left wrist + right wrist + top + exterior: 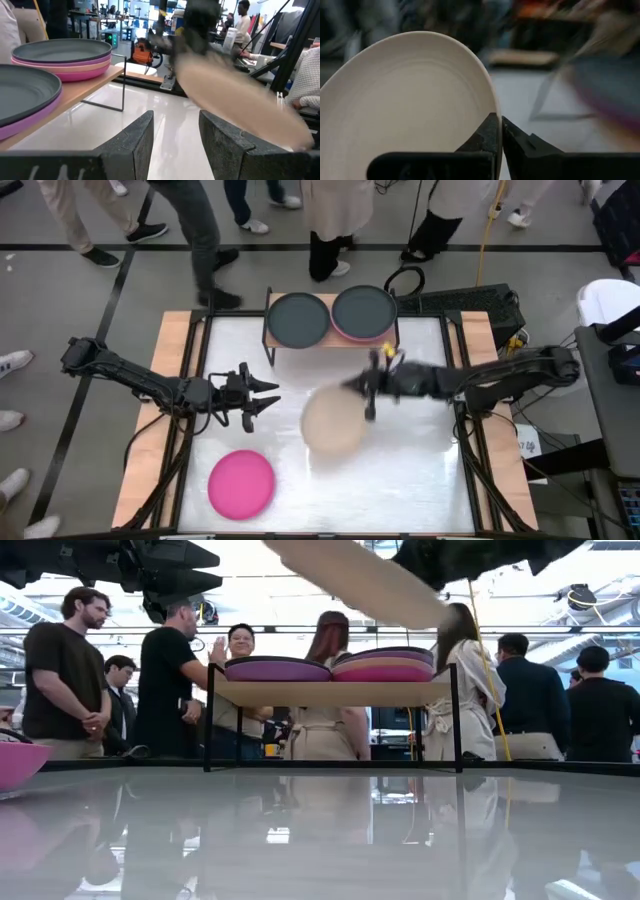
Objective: Place and stack plates onto a shelf
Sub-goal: Stack the white plate on top of the black plate on the shelf
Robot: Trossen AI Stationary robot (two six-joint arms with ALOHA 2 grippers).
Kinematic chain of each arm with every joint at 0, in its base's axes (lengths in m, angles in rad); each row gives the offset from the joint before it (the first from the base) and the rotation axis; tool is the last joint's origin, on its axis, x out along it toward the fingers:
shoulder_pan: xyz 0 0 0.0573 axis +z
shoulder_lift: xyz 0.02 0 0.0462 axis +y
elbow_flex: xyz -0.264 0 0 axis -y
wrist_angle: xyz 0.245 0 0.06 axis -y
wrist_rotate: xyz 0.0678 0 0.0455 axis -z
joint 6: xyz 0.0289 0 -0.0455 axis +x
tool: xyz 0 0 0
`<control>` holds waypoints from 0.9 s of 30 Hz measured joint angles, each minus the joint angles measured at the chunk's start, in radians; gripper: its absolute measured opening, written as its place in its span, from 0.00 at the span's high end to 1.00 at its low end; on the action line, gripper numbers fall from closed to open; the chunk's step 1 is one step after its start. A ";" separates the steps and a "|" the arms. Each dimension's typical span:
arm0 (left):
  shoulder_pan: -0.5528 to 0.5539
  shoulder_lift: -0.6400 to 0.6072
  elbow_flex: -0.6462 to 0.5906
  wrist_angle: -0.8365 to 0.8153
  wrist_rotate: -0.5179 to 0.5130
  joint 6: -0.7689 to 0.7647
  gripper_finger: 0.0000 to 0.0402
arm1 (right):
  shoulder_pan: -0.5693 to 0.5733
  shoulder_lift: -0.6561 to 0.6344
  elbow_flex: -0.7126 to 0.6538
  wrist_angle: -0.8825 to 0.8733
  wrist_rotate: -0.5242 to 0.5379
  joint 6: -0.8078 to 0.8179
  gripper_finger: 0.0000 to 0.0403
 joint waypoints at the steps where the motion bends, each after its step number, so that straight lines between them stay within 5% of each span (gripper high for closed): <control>1: 0.000 0.000 0.000 0.000 0.000 0.005 0.59 | -0.038 -0.025 0.000 0.027 0.003 -0.010 1.00; 6: 0.000 0.000 0.000 0.000 0.000 0.028 0.59 | -0.248 -0.069 0.070 0.124 -0.079 -0.005 1.00; 12: 0.000 0.000 0.000 -0.001 0.000 0.041 0.59 | -0.430 0.062 0.323 0.025 -0.227 0.027 1.00; 19: 0.000 0.000 0.000 -0.008 0.027 0.040 0.59 | -0.541 0.283 0.548 -0.032 -0.327 0.028 1.00; 27: 0.000 0.000 0.000 -0.008 0.034 0.052 0.59 | -0.596 0.441 0.575 0.060 -0.339 0.027 1.00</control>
